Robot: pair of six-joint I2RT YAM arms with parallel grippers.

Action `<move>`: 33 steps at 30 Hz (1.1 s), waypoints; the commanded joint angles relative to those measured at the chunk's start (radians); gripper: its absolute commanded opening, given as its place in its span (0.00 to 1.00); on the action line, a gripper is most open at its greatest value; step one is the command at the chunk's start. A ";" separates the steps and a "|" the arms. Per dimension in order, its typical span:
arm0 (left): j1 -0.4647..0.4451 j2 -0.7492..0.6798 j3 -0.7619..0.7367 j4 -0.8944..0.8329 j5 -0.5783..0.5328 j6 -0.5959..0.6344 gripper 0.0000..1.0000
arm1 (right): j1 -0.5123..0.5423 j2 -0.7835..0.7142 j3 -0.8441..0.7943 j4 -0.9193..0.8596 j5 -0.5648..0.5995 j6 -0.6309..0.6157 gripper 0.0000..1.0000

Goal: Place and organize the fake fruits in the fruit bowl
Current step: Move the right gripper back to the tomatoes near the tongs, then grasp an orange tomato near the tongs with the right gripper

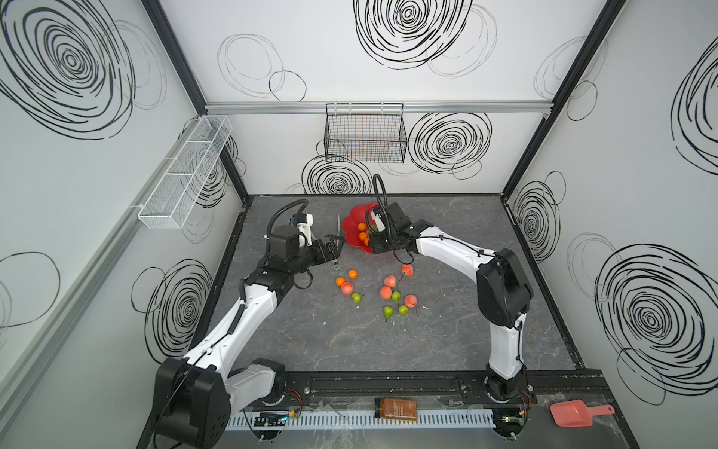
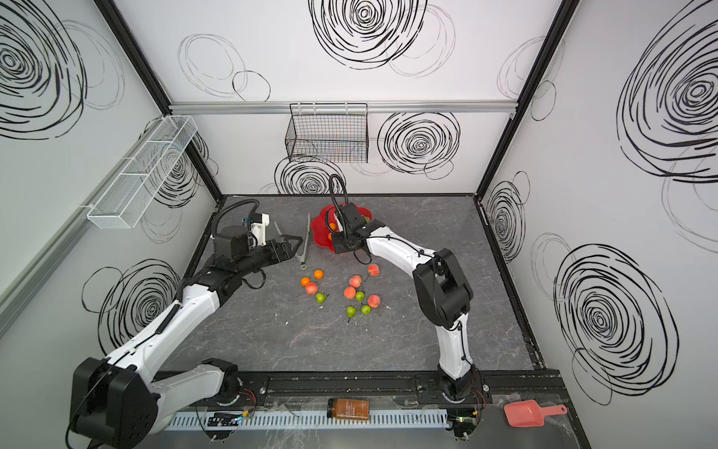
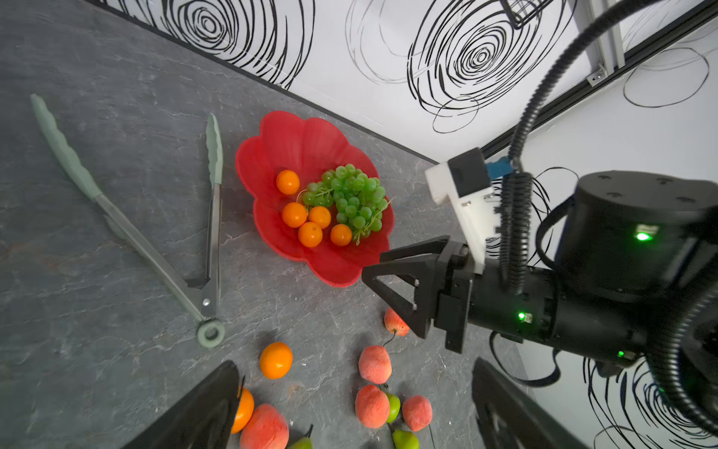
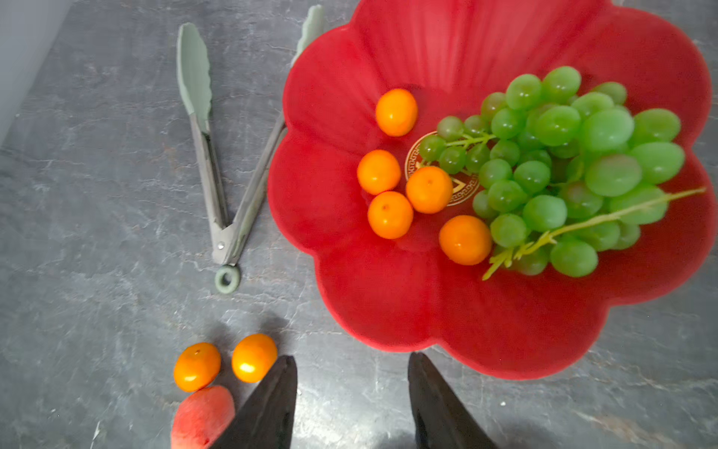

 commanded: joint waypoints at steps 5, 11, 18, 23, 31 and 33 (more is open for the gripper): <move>0.021 -0.130 -0.072 -0.135 -0.047 0.056 0.96 | 0.067 -0.068 -0.116 0.113 -0.010 0.108 0.51; 0.084 -0.214 -0.129 -0.179 -0.030 0.102 0.96 | 0.113 -0.062 -0.147 0.145 0.027 0.193 0.53; 0.170 -0.222 -0.157 -0.161 0.013 0.096 0.96 | 0.170 0.022 -0.087 0.107 0.073 0.252 0.53; 0.197 -0.219 -0.178 -0.155 0.018 0.087 0.96 | 0.190 0.095 -0.019 0.058 0.095 0.265 0.53; 0.209 -0.219 -0.179 -0.152 0.022 0.088 0.96 | 0.196 0.197 0.083 -0.018 0.131 0.257 0.53; 0.209 -0.219 -0.180 -0.152 0.026 0.087 0.96 | 0.196 0.220 0.108 -0.043 0.142 0.256 0.53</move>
